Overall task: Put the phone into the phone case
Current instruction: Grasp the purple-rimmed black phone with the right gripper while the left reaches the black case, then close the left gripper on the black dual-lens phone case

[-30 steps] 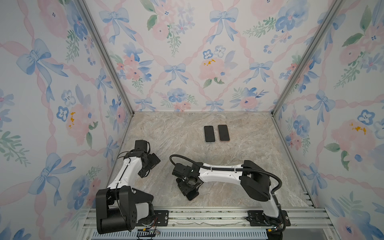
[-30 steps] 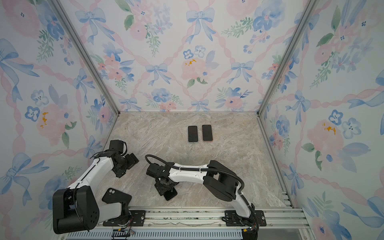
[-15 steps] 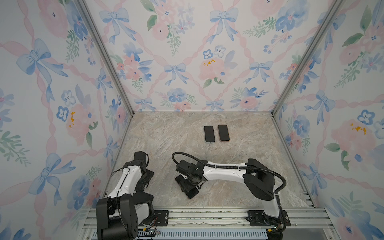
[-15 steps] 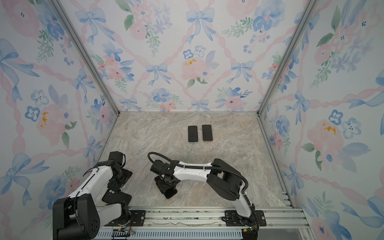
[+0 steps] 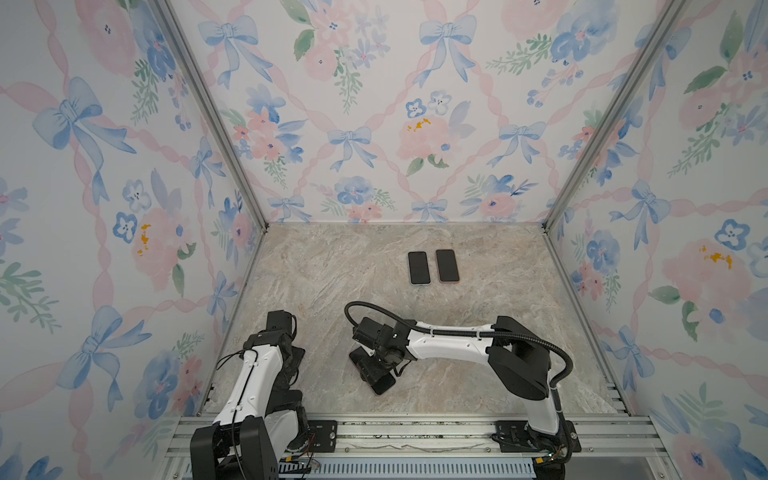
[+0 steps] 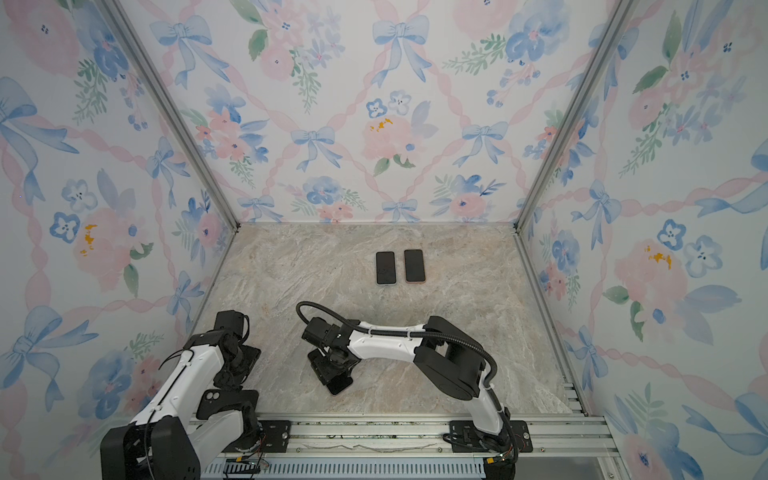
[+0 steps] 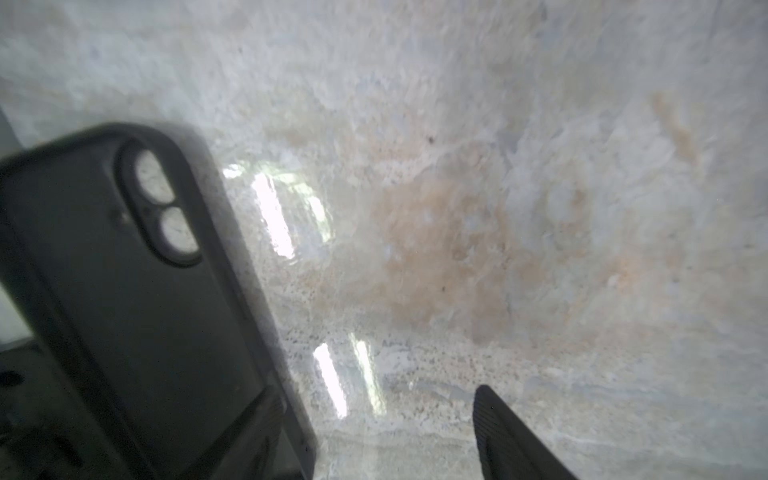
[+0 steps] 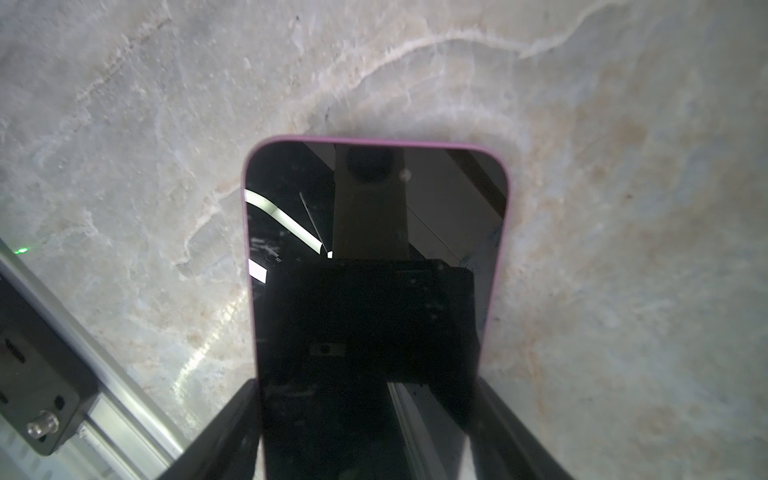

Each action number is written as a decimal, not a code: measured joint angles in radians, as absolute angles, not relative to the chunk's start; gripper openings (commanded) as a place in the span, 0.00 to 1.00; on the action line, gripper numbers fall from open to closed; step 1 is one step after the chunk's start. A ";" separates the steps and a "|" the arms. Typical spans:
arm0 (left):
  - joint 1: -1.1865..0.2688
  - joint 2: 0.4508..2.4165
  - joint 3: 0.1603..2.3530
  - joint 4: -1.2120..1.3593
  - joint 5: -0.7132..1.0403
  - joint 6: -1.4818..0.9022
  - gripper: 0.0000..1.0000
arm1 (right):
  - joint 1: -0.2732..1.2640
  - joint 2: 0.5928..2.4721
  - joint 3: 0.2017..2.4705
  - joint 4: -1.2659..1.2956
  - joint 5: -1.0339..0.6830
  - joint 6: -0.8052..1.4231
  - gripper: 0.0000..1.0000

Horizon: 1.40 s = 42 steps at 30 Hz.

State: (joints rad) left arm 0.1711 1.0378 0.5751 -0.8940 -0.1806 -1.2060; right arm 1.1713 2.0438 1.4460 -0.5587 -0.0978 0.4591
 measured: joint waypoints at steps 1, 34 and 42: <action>0.171 1.035 0.599 -0.906 -0.194 -1.209 0.75 | 1.171 2.044 1.446 -0.558 -0.097 0.459 0.69; 0.241 1.073 0.472 -0.812 -0.210 -1.208 0.23 | 1.158 2.033 1.431 -0.559 -0.040 0.466 0.65; 0.119 1.057 0.473 -0.768 -0.128 -1.166 0.13 | 1.138 2.033 1.435 -0.622 0.043 0.495 0.62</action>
State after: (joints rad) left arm 0.1192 1.0569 0.4732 -0.7681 -0.1280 -1.1660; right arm 1.1378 2.0327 1.4353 -0.6224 0.0433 0.4950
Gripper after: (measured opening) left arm 0.132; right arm 0.711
